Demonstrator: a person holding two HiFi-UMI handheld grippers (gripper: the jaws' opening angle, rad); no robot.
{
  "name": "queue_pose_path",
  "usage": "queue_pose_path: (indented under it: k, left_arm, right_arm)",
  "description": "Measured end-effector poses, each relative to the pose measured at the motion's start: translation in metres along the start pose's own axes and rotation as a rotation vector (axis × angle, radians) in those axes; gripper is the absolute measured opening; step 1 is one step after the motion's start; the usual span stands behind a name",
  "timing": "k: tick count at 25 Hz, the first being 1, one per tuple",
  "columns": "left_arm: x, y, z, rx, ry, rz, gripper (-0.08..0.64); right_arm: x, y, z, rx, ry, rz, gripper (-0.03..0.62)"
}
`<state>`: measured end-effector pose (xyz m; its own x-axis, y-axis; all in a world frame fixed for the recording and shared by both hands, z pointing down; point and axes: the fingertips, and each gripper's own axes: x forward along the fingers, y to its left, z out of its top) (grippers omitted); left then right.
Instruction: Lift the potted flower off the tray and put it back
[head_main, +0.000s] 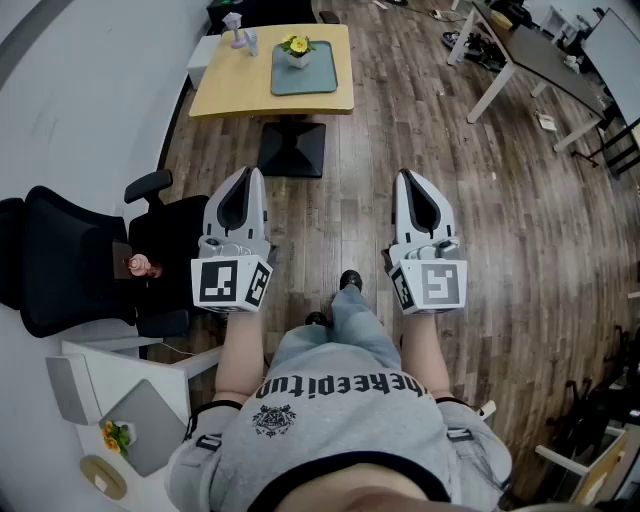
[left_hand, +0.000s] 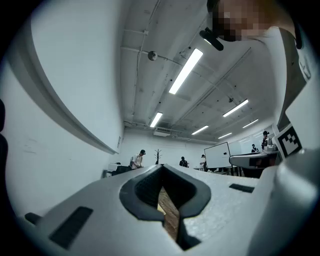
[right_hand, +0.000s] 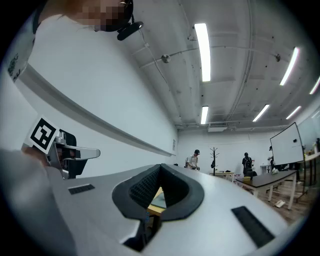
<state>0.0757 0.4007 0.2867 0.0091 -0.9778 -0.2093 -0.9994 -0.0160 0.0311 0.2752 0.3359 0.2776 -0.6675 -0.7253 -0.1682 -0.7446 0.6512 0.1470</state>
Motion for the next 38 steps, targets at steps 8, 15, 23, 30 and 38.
queue_pose_path:
  k: [8,15,23,30,38]
  left_arm:
    - [-0.001,0.011,0.003,0.0,-0.003,0.01,0.003]
    - [0.005,0.017,0.001,0.029,0.006,0.0,0.003]
    - [0.032,0.035,-0.006,0.018,-0.006,0.013,0.003]
    - [0.096,0.063,-0.013,0.031,-0.028,0.03,0.003]
    - [0.199,0.101,-0.007,0.06,-0.045,0.049,0.003]
  right_arm:
    - [0.007,0.009,0.001,0.004,-0.005,0.004,0.003]
    - [0.017,0.01,-0.001,0.01,-0.013,-0.004,0.003]
    - [0.049,0.0,-0.014,0.035,-0.014,0.012,0.003]
    - [0.124,-0.021,-0.028,0.031,-0.032,0.046,0.003]
    - [0.232,-0.06,-0.028,0.04,-0.061,0.083,0.003]
